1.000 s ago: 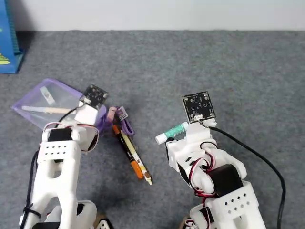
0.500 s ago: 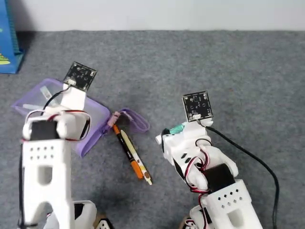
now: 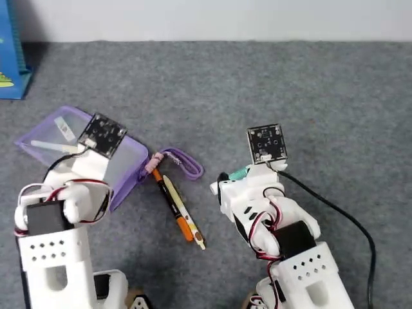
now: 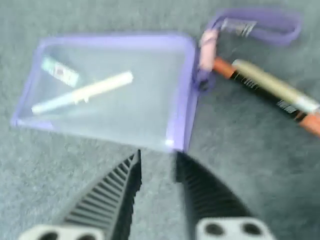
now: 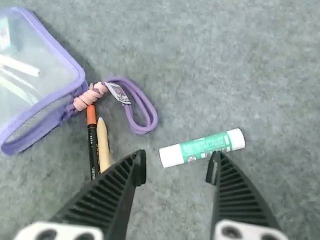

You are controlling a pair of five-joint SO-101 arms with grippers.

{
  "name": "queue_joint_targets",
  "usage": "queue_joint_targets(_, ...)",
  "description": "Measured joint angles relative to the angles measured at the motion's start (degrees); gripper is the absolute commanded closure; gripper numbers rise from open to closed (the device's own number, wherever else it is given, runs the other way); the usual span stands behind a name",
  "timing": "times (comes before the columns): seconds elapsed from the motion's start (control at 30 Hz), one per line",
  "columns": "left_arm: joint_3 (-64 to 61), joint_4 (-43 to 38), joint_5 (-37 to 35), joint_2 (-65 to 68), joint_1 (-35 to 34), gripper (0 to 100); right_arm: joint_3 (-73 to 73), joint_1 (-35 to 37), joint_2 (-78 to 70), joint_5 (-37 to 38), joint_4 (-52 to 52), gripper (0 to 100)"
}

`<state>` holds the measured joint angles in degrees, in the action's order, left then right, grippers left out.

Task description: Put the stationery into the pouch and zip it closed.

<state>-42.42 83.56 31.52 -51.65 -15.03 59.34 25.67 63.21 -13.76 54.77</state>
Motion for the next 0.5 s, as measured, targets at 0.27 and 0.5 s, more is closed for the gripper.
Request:
queue_joint_targets(0.27,-14.07,-13.54,10.37,0.00,-5.36,71,0.70,0.09,0.00,0.00,0.00,79.0)
queue_joint_targets(0.5,-15.56,-20.75,10.99,0.00,-5.27,71,0.70,0.09,0.00,0.00,0.00,79.0)
